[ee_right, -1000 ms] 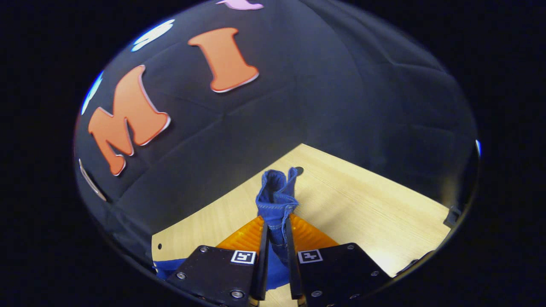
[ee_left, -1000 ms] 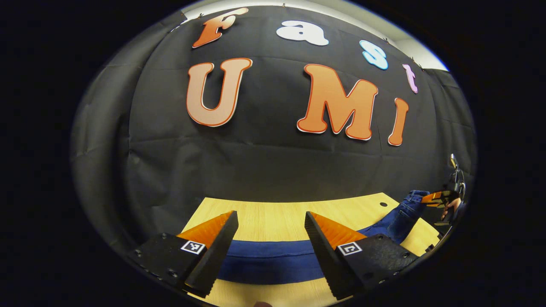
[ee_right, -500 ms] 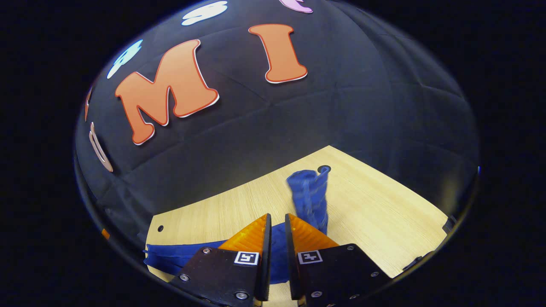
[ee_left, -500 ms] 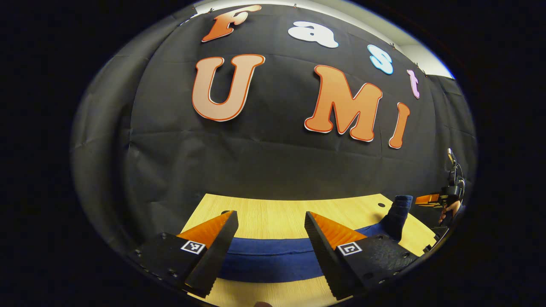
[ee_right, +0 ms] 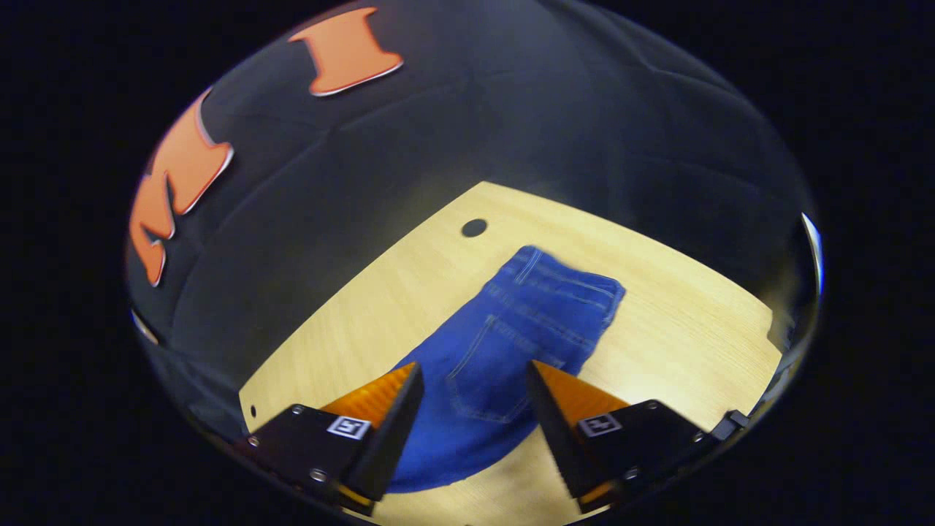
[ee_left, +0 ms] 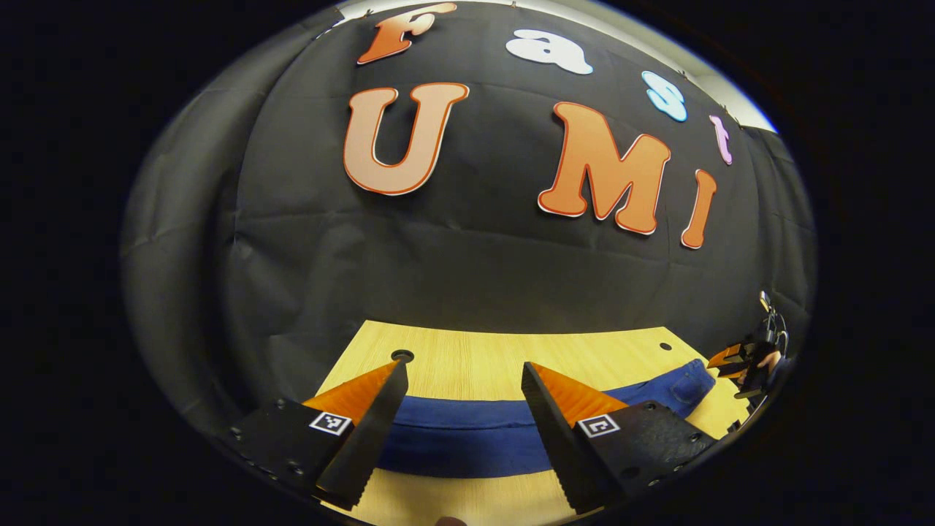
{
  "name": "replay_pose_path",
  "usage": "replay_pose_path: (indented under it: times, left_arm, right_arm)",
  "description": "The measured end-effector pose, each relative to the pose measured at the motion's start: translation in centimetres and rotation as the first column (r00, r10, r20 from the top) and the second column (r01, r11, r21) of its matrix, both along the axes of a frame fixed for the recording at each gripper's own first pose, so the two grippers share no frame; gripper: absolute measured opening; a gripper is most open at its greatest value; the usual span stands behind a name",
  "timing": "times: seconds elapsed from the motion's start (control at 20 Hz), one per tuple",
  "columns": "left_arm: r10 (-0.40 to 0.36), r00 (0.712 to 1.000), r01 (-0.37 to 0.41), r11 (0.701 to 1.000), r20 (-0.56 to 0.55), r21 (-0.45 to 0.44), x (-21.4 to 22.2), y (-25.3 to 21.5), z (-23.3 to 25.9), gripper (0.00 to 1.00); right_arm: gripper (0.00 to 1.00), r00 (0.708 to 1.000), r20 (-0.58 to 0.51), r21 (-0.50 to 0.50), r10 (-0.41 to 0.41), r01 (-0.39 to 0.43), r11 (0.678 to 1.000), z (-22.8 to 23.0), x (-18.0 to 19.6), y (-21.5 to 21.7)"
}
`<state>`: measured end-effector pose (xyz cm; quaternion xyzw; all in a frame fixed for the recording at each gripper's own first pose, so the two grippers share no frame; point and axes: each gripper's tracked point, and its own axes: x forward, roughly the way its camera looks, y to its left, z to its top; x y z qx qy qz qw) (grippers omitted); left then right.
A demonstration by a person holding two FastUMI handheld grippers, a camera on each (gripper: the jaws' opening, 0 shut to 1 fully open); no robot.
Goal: Grasp the waist and the cuffs of the jeans and fold them to make the two legs overlap; first hold the waist and fold one-third of the jeans toward the cuffs, then hold the cuffs and fold the remaining one-third in the same direction to finish folding.
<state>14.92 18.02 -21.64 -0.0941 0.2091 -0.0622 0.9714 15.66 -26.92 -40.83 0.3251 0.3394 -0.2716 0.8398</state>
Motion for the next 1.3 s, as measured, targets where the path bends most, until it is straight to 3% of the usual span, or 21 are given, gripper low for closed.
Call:
replay_pose_path:
  times: [0.05,0.1,0.3,0.5,0.75,0.8,0.85,0.95,1.05,1.1,1.2,1.25,1.3]
  left_arm:
    - [0.004,1.0,-0.004,1.0,-0.006,0.005,-0.1,-0.2,-0.2,0.96]
    - [0.005,1.0,-0.005,1.0,-0.014,0.012,-0.3,-0.6,-0.4,0.96]
    - [0.003,0.999,-0.001,0.999,-0.041,0.034,-0.2,-2.2,-0.9,0.96]
    - [-0.007,0.998,0.01,0.999,-0.056,0.052,-0.3,-3.8,-1.0,0.96]
    - [0.0,0.996,0.005,0.998,-0.089,0.057,-0.4,-4.7,-1.8,0.96]
    - [0.002,0.996,0.004,0.998,-0.09,0.061,-0.3,-4.8,-1.7,0.97]
    - [0.002,0.996,0.004,0.998,-0.09,0.063,-0.4,-4.9,-1.7,0.97]
    - [0.002,0.995,0.005,0.998,-0.098,0.065,-0.4,-5.0,-1.9,0.97]
    - [0.007,0.994,0.0,0.998,-0.107,0.066,-0.5,-4.9,-2.2,0.97]
    - [0.01,0.994,-0.004,0.998,-0.107,0.062,-0.5,-4.8,-2.2,0.97]
    - [0.019,0.993,-0.012,0.998,-0.116,0.059,-0.6,-4.5,-2.3,0.97]
    - [0.02,0.993,-0.014,0.998,-0.12,0.054,-0.6,-4.4,-2.5,1.0]
    - [0.024,0.992,-0.018,0.999,-0.124,0.051,-0.7,-4.2,-2.6,1.0]
  right_arm:
    - [0.94,0.999,0.005,0.005,-0.042,0.042,0.999,-0.8,0.0,-1.4]
    - [0.98,0.997,-0.015,0.031,-0.076,0.076,0.997,-1.3,-0.3,-2.7]
    - [0.98,0.982,-0.083,0.17,-0.167,0.179,0.969,-4.6,-1.4,-5.8]
    - [0.98,0.962,-0.153,0.209,-0.228,0.257,0.944,-7.9,-1.3,-8.7]
    - [0.98,0.96,-0.182,0.304,-0.213,0.261,0.916,-10.1,0.2,-9.0]
    - [0.98,0.957,-0.173,0.291,-0.232,0.275,0.916,-10.3,0.3,-9.6]
    - [0.92,0.958,-0.176,0.303,-0.228,0.273,0.913,-10.7,0.8,-9.5]
    - [0.93,0.956,-0.195,0.298,-0.218,0.27,0.916,-10.9,0.4,-9.7]
    - [0.85,0.951,-0.237,0.256,-0.198,0.258,0.932,-10.9,0.3,-9.9]
    - [0.7,0.95,-0.256,0.218,-0.181,0.239,0.946,-11.4,0.5,-9.9]
    - [0.51,0.959,-0.244,0.176,-0.145,0.191,0.966,-11.7,1.4,-9.4]
    - [0.41,0.967,-0.22,0.172,-0.13,0.17,0.97,-11.7,1.5,-9.4]
    - [0.33,0.965,-0.206,0.207,-0.161,0.204,0.957,-11.0,1.0,-9.3]
